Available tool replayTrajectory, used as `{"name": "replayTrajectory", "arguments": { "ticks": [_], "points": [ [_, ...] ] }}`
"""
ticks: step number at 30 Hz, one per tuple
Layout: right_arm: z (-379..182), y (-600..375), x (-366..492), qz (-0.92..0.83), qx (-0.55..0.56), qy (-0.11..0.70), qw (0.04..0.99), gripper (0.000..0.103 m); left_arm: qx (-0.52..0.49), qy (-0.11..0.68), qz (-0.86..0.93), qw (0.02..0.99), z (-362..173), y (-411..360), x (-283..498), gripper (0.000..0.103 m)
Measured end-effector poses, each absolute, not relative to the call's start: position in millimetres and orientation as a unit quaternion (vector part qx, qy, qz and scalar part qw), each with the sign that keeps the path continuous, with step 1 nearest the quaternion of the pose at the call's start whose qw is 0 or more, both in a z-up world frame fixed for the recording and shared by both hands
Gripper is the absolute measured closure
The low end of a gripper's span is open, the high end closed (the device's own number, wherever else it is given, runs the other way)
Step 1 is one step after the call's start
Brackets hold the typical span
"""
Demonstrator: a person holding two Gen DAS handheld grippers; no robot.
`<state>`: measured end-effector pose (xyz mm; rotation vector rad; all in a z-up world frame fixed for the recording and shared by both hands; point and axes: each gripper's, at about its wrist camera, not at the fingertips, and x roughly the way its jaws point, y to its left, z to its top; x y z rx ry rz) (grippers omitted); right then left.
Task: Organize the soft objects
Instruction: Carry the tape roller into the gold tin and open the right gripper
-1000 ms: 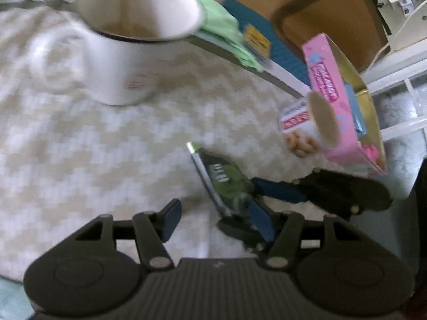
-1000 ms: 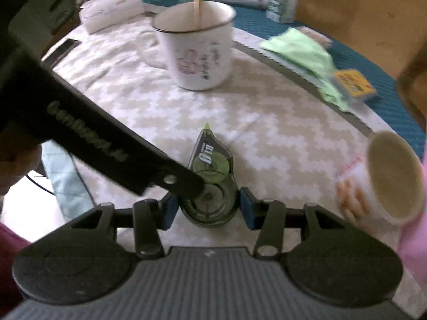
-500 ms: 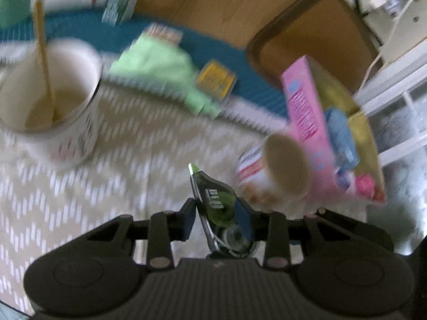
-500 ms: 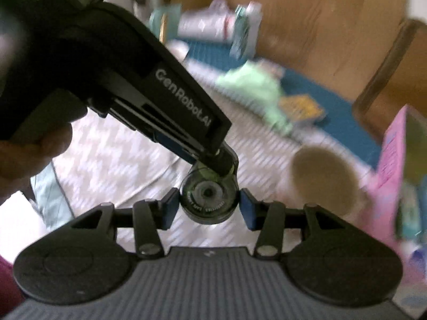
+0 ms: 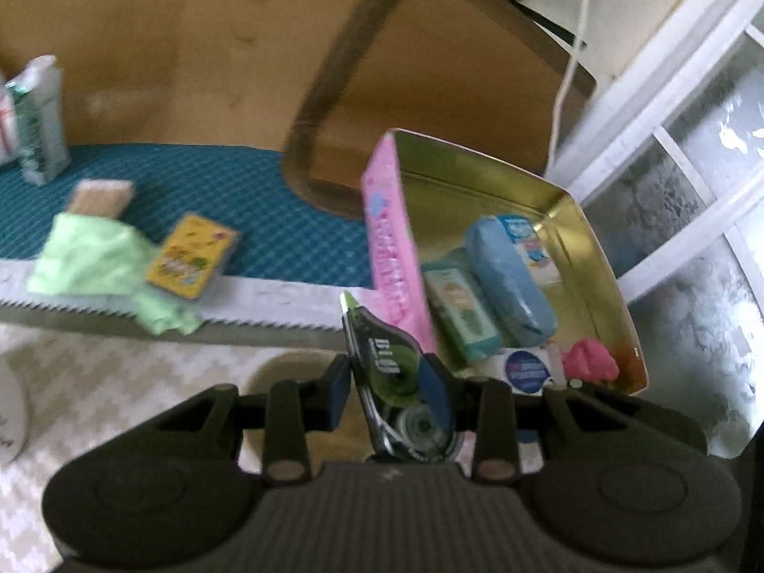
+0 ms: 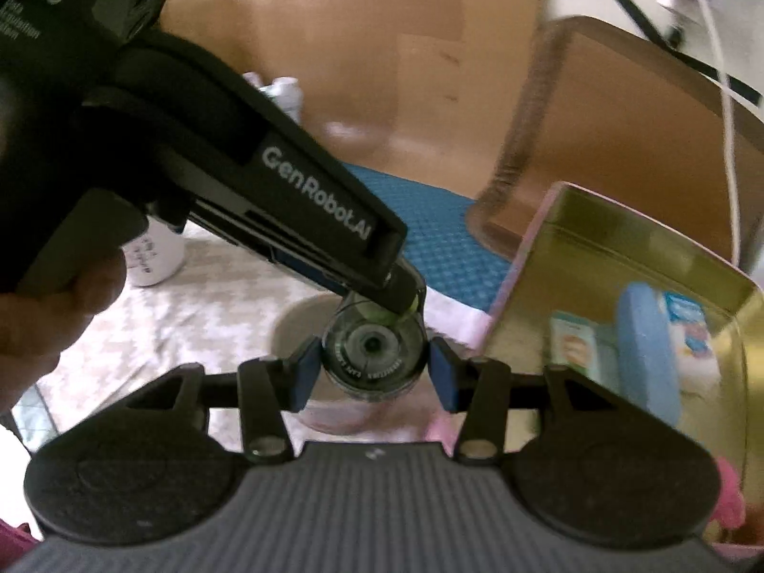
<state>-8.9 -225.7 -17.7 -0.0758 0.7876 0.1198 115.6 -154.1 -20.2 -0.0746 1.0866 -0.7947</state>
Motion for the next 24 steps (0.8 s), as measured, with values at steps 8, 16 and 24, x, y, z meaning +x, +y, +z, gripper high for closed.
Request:
{"name": "replayTrajectory", "arguments": {
  "ticks": [8, 16, 24],
  "points": [
    [-19.8, -272.1, -28.5, 0.009, -0.010, 0.385, 0.923, 0.051, 0.005, 0.507, -0.399, 0.764, -21.8, -225.7, 106.5, 0.070],
    [-38.3, -297.6, -38.4, -0.049, -0.009, 0.401, 0.915, 0.050, 0.056, 0.511, -0.399, 0.759, -38.8, -273.5, 94.9, 0.069],
    [-28.5, -302.1, -48.8, -0.037, 0.018, 0.386, 0.922, 0.050, 0.092, 0.469, -0.349, 0.806, -30.0, -254.0, 89.1, 0.063]
  ]
}}
